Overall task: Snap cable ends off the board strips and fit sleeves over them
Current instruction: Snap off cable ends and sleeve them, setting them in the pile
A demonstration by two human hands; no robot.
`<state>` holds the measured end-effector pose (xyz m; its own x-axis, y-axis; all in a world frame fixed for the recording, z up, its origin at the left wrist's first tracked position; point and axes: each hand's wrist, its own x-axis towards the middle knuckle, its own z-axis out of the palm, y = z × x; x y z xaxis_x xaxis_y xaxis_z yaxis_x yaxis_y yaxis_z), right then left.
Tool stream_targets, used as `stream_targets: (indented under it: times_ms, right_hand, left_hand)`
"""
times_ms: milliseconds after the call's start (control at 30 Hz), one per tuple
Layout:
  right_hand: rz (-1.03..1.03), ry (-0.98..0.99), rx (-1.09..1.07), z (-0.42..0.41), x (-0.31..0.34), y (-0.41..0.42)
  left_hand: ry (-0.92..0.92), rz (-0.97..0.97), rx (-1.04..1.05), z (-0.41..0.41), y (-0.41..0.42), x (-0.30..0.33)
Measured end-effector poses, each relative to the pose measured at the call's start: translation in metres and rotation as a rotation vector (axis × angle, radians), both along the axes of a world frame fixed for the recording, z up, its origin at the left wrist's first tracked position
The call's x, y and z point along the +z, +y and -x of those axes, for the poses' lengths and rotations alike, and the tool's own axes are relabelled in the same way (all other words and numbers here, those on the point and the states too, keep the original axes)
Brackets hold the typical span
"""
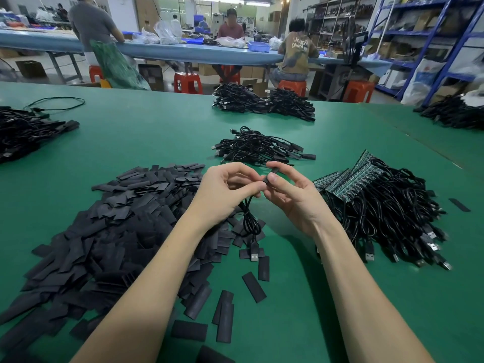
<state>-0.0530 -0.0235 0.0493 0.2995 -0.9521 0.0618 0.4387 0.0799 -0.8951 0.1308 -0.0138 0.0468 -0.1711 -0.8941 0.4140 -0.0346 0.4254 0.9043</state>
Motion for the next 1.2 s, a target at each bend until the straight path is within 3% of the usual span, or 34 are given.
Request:
stream_targets:
  times_ms: [500,1200]
  right_hand:
    - [0.110,-0.039,-0.159,-0.015,-0.002,0.003]
    - [0.038,-0.073,-0.182,-0.017,-0.005,0.002]
  left_hand:
    - [0.006,-0.004,0.040,-0.003,-0.006,-0.006]
    - [0.039,-0.005,0.046,0.000,-0.005,-0.011]
